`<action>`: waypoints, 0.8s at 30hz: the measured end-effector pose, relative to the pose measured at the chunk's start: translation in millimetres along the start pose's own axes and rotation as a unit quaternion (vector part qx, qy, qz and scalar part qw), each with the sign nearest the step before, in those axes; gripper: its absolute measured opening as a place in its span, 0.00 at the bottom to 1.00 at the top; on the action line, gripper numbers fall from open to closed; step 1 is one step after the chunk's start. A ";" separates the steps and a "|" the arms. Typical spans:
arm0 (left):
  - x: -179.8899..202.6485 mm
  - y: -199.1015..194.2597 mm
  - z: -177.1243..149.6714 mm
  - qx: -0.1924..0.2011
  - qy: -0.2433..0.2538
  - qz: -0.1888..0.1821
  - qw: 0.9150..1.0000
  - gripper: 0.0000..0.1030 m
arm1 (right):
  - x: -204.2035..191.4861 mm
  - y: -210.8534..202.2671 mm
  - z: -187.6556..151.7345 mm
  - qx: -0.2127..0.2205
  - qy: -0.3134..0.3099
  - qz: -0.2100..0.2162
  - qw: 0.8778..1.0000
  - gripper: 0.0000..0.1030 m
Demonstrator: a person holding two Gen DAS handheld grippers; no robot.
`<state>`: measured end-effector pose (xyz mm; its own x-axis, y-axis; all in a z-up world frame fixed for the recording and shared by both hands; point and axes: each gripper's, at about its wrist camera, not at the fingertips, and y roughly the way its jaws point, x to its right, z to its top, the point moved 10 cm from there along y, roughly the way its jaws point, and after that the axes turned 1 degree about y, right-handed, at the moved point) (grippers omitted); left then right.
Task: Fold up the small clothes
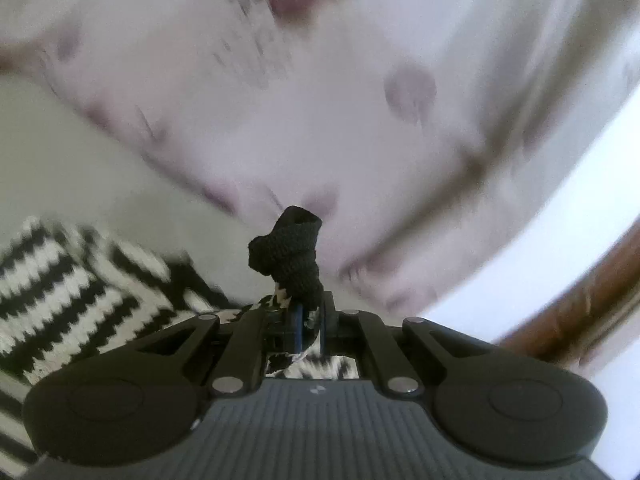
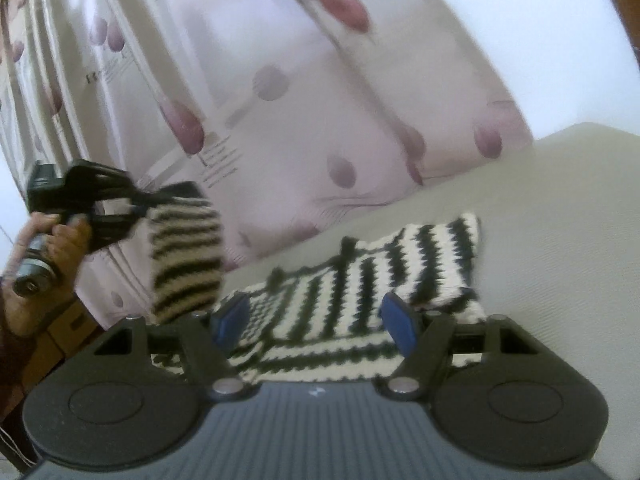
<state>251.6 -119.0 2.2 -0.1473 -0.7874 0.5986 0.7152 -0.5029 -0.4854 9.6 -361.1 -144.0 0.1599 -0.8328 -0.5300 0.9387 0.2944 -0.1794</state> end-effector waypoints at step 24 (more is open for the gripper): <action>-13.2 22.7 -96.2 0.018 0.156 -0.061 0.986 0.94 | 37.7 -2.5 27.2 0.009 0.005 0.010 1.000 0.72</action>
<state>204.1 -154.3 -78.0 -0.4318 -0.7962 0.4239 0.7021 -0.5917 -0.3961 21.6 -406.0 -141.0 0.1764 -0.8218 -0.5418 0.9404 0.3032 -0.1537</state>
